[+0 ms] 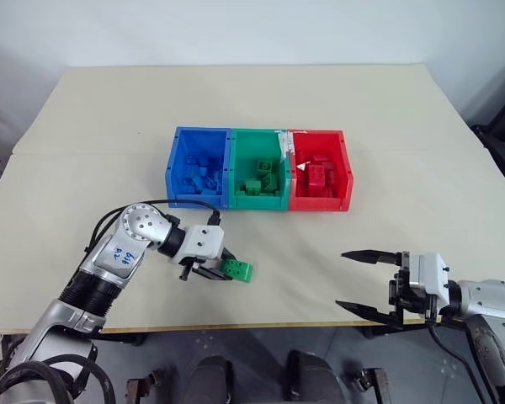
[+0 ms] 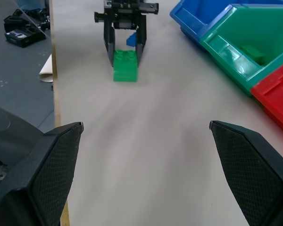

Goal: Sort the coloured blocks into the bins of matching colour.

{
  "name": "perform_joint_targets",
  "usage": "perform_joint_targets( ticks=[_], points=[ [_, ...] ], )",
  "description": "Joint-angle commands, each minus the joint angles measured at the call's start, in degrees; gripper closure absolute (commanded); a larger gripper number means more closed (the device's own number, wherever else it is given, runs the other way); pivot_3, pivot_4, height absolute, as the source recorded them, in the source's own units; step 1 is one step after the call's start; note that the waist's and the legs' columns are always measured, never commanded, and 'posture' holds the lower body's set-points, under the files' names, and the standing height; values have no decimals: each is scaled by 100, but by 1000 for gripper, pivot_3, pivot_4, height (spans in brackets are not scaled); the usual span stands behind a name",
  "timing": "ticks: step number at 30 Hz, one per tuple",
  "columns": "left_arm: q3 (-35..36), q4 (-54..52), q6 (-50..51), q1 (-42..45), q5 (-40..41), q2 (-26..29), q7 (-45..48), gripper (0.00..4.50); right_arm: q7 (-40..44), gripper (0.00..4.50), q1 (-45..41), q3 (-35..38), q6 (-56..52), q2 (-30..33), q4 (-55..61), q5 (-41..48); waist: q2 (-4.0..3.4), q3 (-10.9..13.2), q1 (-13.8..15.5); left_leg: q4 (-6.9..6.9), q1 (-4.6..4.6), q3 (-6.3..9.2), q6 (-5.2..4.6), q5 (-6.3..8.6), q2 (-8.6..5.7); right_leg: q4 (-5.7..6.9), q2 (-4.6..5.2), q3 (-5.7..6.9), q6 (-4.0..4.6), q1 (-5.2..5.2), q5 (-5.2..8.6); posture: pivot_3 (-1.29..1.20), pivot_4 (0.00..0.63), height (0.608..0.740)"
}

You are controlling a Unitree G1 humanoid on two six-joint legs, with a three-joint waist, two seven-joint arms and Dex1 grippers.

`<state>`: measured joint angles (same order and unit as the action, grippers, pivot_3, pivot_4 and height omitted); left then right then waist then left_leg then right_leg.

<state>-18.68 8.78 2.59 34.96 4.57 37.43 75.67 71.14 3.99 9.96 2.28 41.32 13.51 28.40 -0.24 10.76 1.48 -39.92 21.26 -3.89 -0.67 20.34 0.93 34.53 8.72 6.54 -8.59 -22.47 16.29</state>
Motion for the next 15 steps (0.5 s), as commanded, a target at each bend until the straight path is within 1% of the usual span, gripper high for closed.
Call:
perform_joint_targets(
  ticks=[1,4,6,8,10,14,15],
  points=[
    [579,-94,276,168,505,-280,-389,3033,-480,0,-97,311,-81,-192,155,256,0,0,5,-3,0,0,0,0,0,2,0,-1,0,0,0,0,150,740],
    [1108,-76,666,437,916,-627,-870,3033,-1141,0,-140,556,-241,-524,290,468,2,1,20,-10,5,9,0,0,0,8,2,2,1,0,-1,0,150,740],
    [1272,155,699,799,851,-791,-1227,3033,-1550,0,-189,684,-259,-748,352,497,4,2,22,-13,6,15,0,0,0,12,2,5,2,1,-1,0,150,740],
    [1326,621,602,1287,664,-993,-1608,3033,-1867,0,-263,777,-219,-907,365,452,4,3,20,-14,5,14,0,0,-1,14,2,4,2,1,-1,0,150,740],
    [1317,1316,342,1783,441,-1227,-2007,3033,-2079,0,-340,807,-208,-982,347,393,4,2,16,-15,4,11,0,0,-4,17,3,2,2,1,-2,0,150,740],
    [1260,2584,90,2468,192,-1564,-2318,3033,-2195,0,-386,753,-201,-943,379,311,4,2,2,-9,1,5,0,0,-5,15,2,1,2,1,-2,0,150,740],
    [1235,2833,86,2577,123,-1603,-2348,2683,-2201,0,-390,735,-207,-922,399,305,5,2,-3,-7,2,4,0,0,-5,13,1,1,2,-2,-2,0,150,740]
  ],
)
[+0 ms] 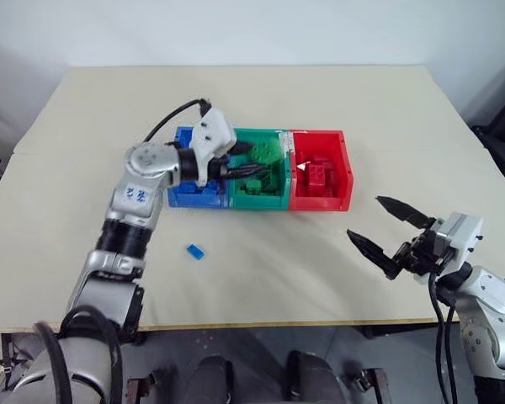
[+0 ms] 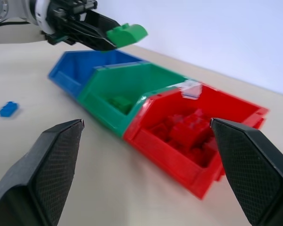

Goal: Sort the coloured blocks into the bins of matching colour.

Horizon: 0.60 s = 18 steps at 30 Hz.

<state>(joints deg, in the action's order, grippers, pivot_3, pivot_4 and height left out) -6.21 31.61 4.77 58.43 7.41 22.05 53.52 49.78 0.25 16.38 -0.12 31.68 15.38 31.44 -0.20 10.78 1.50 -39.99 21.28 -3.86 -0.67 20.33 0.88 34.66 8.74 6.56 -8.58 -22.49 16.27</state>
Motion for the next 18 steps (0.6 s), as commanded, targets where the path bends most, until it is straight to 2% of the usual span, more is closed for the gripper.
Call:
perform_joint_targets(
  ticks=[1,5,7,9,13,16,18],
  points=[
    [-21,719,-129,299,-178,-95,-83,2280,-76,0,-20,80,22,57,238,4,0,0,-17,3,0,-3,0,0,0,-2,0,0,0,-2,0,0,150,740],
    [18,870,-271,334,-292,-49,-167,1132,34,0,-38,7,52,148,275,-23,2,1,-29,6,3,-9,0,0,1,-3,-2,-2,0,-9,0,0,150,740],
    [111,548,-265,138,-152,79,43,454,130,0,-97,-60,61,201,243,-23,3,2,-21,5,6,-8,0,0,2,-3,-1,-2,0,-10,0,0,150,740],
    [324,87,-276,-125,77,225,147,7,292,0,-154,-152,40,268,214,3,3,2,-29,4,5,-8,0,0,2,-3,-1,-5,0,-9,0,0,150,740],
    [788,-845,-208,-790,563,642,457,7,823,0,-280,-429,-29,478,126,54,2,1,-53,4,2,-7,0,0,6,-1,-3,-7,1,-10,0,0,150,740],
    [1520,-1772,-340,-2246,1323,1469,1461,7,1564,0,-521,-912,-278,784,-62,110,-3,-1,-162,3,0,-9,0,0,6,0,-3,-11,1,-9,0,0,150,740],
    [2125,-1916,-874,-3185,1476,1905,1670,7,1915,0,-777,-1173,-291,858,-244,66,-2,-1,-250,10,-17,-7,-1,1,15,0,-8,-29,5,-10,3,0,150,740]
  ],
)
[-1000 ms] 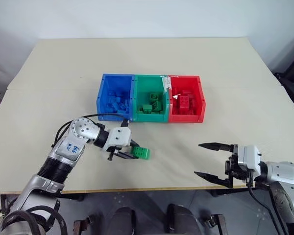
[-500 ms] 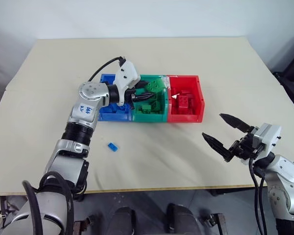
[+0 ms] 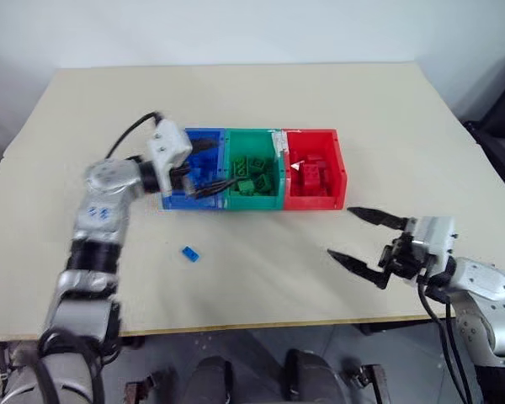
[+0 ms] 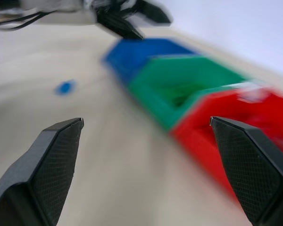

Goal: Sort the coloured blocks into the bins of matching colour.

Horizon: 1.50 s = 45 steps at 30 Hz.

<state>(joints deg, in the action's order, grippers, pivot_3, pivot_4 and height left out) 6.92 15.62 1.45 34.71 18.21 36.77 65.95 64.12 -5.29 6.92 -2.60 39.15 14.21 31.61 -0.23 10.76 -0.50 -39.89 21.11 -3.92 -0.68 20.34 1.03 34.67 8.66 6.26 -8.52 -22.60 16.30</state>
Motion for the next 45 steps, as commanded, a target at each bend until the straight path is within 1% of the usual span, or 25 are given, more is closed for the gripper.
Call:
perform_joint_targets(
  ticks=[1,3,6,9,12,16,20,23,25,29,32,36,43,45],
  points=[
    [934,-342,-686,-1019,414,521,411,7,569,0,-289,-272,-24,119,-187,35,2,2,-61,5,0,1,2,1,3,-1,-2,3,3,-2,1,0,150,740],
    [1577,-317,-694,-1944,507,802,333,7,801,0,-560,-488,-47,75,-356,3,7,5,-20,0,11,3,8,4,6,0,-2,21,5,-2,3,0,150,740],
    [2243,-313,-625,-3047,628,990,256,7,1082,0,-768,-719,-14,42,-510,-48,10,3,47,-8,7,15,7,9,5,5,5,16,6,2,1,0,150,740],
    [2464,-564,-527,-3765,678,973,174,7,1275,0,-846,-840,84,24,-648,-118,10,3,135,-10,7,22,0,19,10,7,14,19,7,4,1,0,150,740],
    [2420,-961,-659,-4011,711,840,98,7,1428,0,-859,-871,151,69,-780,-159,11,3,206,-18,10,20,-4,24,8,6,18,20,8,6,-2,0,150,740],
    [1973,-1193,-799,-3795,540,827,119,7,1558,0,-822,-746,195,180,-917,-188,11,1,182,-17,7,19,-4,25,-8,8,24,21,9,8,-4,0,150,740],
    [787,-1089,-908,-2862,45,905,426,7,1583,0,-629,-535,310,366,-1064,-275,9,1,193,-15,9,3,-2,25,-9,10,19,23,9,4,-4,0,150,740],
    [1,-427,-1169,-1989,-437,1024,878,7,1478,0,-487,-423,273,386,-939,-252,10,0,176,-15,8,-7,-2,25,-9,9,13,21,9,5,-4,0,150,740],
    [-436,124,-1364,-1352,-724,1000,1099,7,1413,0,-340,-355,230,402,-788,-225,10,0,168,-14,9,-10,0,24,-5,8,4,21,9,1,-4,0,150,740],
    [-1104,1152,-1751,-408,-1214,903,1426,7,1313,0,34,-215,100,479,-448,-172,10,1,145,-13,10,-20,1,23,-4,9,0,15,9,-3,-4,0,150,740],
    [-1437,1778,-2213,12,-1497,813,1553,598,1262,0,388,-77,-77,602,-155,-102,10,0,166,-12,10,-22,0,24,-4,6,0,16,9,-3,-3,0,150,740],
    [-1570,2143,-2316,306,-1380,584,1725,1913,1108,0,712,100,-231,685,117,-60,8,-1,193,-19,5,-21,-1,23,-3,9,1,14,7,3,-5,0,150,740],
    [-1664,2383,-2489,448,-1530,383,1691,4004,923,0,871,124,-324,626,324,-90,6,-3,219,-28,5,-15,-3,22,-4,12,4,13,3,9,-7,0,150,740],
    [-1651,2410,-2500,445,-1506,354,1670,4051,891,0,850,95,-346,614,334,-98,5,-3,217,-28,4,-15,-3,22,-4,12,4,13,3,9,-7,0,150,740]
  ],
)
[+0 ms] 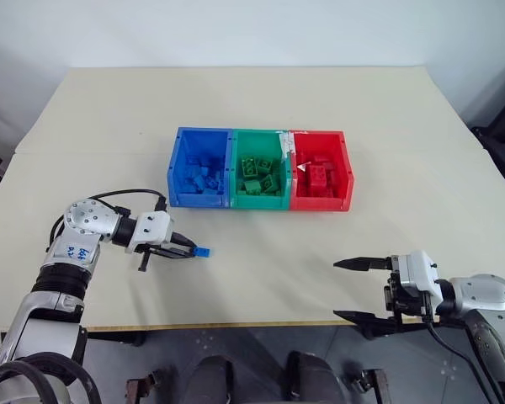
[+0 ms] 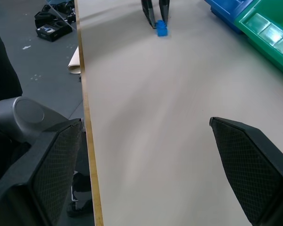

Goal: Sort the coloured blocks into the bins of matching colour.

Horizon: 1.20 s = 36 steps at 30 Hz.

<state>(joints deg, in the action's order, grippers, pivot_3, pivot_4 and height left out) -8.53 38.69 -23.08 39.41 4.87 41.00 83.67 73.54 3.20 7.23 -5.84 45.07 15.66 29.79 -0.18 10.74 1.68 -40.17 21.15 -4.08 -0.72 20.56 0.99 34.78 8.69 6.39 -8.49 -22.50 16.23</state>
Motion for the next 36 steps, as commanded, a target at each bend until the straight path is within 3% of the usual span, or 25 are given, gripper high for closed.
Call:
perform_joint_targets(
  ticks=[1,7,11,16,22,27,31,36],
  points=[
    [-83,102,-54,-32,-147,-85,-129,4051,-64,0,-18,53,-32,13,184,81,0,0,-1,0,0,0,0,0,0,0,0,0,0,0,0,0,150,740],
    [657,-772,671,-441,924,-252,-296,4051,-299,0,-75,130,-74,-184,220,230,2,1,-32,2,5,2,0,0,2,-1,0,0,0,-4,0,0,150,740],
    [1353,-1793,1651,-791,1545,-345,-1197,4051,-1081,0,-281,383,-149,-718,321,537,10,6,-39,3,11,10,0,0,7,-2,-2,4,0,-8,0,0,150,740],
    [1716,-2241,2933,-303,1398,-696,-3113,4051,-1854,0,-611,457,-64,-1248,354,452,10,5,-4,1,5,16,1,-1,5,1,-1,0,0,-4,0,0,150,740],
    [1477,-1695,3515,594,983,-870,-3850,4051,-1945,0,-726,347,-101,-1278,386,410,11,5,-22,7,12,15,1,-1,-5,-7,0,5,-1,-3,-1,0,150,740],
    [1445,-1686,3791,570,1015,-753,-3716,2397,-1877,0,-780,364,-108,-1190,383,419,11,5,-99,18,9,4,2,-1,-1,-12,-6,4,0,-10,0,0,150,740],
    [1728,-2108,3547,1,1274,-422,-3276,1101,-1583,0,-858,357,-100,-995,193,420,11,5,-147,17,10,5,2,-1,1,-13,-6,3,0,-11,0,0,150,740],
    [2457,-2714,2964,-1361,1689,206,-2433,1101,-798,0,-924,205,98,-585,-278,235,11,5,-175,18,9,5,3,-1,5,-16,-5,1,1,-11,1,0,150,740]
  ],
)
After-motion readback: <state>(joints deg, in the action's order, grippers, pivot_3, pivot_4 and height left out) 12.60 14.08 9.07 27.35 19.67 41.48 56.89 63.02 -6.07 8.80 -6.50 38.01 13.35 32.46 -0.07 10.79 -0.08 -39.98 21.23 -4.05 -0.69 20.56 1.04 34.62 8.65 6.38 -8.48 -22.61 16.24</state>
